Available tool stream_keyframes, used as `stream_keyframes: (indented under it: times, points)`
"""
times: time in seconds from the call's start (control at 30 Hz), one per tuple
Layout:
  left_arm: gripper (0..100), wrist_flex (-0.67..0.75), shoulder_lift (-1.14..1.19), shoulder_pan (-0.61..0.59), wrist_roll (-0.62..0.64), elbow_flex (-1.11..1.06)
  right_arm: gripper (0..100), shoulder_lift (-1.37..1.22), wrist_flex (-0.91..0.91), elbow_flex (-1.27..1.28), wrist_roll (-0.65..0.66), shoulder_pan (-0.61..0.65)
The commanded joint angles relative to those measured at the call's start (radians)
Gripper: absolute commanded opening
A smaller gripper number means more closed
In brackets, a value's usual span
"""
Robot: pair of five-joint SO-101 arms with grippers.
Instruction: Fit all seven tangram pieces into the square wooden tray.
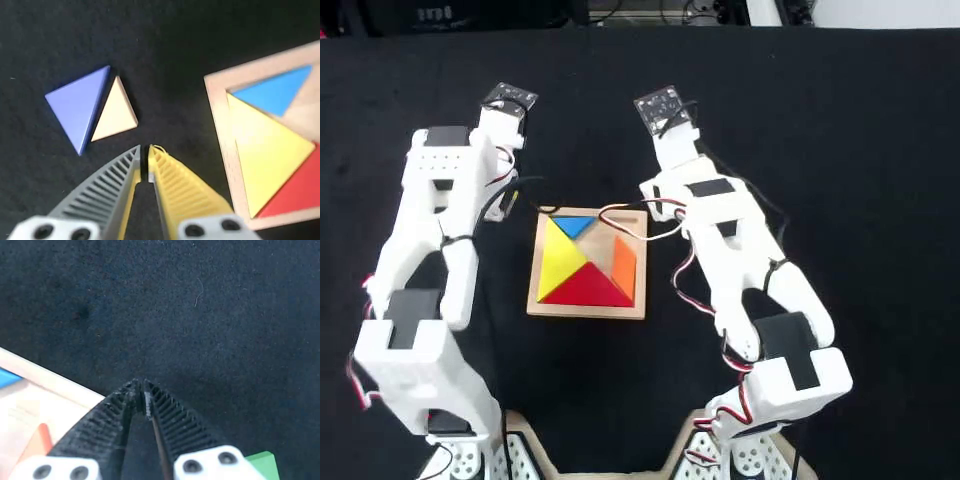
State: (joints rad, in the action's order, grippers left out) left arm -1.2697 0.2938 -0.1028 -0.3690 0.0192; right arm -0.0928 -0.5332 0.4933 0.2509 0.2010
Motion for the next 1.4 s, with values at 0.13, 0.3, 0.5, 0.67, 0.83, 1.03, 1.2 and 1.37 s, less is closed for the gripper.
stream_keyframes:
  times: [0.13,0.3,0.5,0.67,0.83,1.03,1.2,1.37]
  points:
    - [16,0.029,0.187,-0.025,0.115,0.237,1.1,0.007,0.051,0.007,0.000,-0.012]
    - [18,0.023,0.305,-0.071,-0.058,0.378,1.1,0.007,0.051,0.008,0.000,-0.012]
    - [18,-0.029,0.348,-0.085,-0.114,0.420,1.1,0.007,0.051,0.005,0.002,-0.012]
    - [18,-0.064,0.351,-0.097,-0.244,0.420,1.1,0.007,0.051,0.005,0.002,-0.012]
    - [18,-0.069,0.359,-0.107,-0.258,0.407,1.1,0.007,0.051,0.005,0.002,-0.012]
    - [18,-0.063,0.359,-0.119,-0.324,0.414,1.1,0.007,0.051,0.007,0.002,-0.012]
    - [18,-0.068,0.384,-0.125,-0.374,0.404,1.1,0.007,0.051,0.007,0.002,-0.012]
    - [18,-0.068,0.399,-0.099,-0.381,0.415,1.1,0.007,0.051,0.007,0.002,-0.012]
